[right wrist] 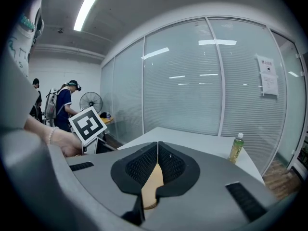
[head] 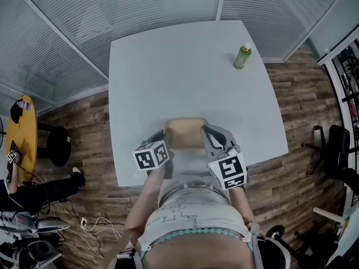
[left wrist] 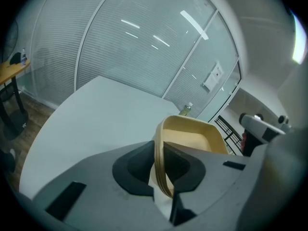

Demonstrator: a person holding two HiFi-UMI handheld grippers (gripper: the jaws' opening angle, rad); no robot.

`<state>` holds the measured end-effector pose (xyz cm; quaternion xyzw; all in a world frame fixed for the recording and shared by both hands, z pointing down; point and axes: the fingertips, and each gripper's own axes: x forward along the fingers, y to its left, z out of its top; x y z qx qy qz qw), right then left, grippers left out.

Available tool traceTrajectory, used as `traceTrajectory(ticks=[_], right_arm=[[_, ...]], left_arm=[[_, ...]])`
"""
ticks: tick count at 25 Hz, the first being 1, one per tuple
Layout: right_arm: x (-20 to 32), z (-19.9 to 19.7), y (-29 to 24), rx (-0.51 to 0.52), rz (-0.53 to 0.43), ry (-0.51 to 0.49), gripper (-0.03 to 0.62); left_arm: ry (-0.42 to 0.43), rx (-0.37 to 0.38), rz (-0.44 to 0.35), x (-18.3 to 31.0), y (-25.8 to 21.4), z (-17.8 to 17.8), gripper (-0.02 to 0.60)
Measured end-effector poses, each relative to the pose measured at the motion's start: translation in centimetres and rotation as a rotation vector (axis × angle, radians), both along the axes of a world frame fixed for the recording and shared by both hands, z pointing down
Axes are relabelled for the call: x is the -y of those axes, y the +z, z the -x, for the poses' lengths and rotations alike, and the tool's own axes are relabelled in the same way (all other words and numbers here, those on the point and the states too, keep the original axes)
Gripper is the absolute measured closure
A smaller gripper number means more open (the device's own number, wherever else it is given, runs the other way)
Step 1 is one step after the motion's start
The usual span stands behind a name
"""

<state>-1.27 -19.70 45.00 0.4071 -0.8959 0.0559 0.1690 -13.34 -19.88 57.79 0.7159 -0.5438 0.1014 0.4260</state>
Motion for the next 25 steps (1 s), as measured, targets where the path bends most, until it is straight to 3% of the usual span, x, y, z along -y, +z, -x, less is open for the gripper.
traceTrajectory(ticks=[8,15,20,25], right_arm=[[0.3,1.5,-0.2,0.006,-0.003,-0.054,0.592],[0.0,2.2,-1.1,0.020,-0.026,-0.093,0.592],[0.8,3.9,-1.3,0.024,-0.022,-0.101,0.592],[0.5,3.6,-1.2,0.014,-0.019,-0.102,0.592]], left_arm=[[-0.035,-0.021,-0.078,0.8,-3.6,0.7,0.554],[-0.065,0.007,-0.139,0.7,-6.0,1.3,0.554],[-0.084,0.029,-0.150,1.3,-6.3,3.3,0.554],[-0.090,0.031,-0.144,0.9,-5.9,3.1,0.554]])
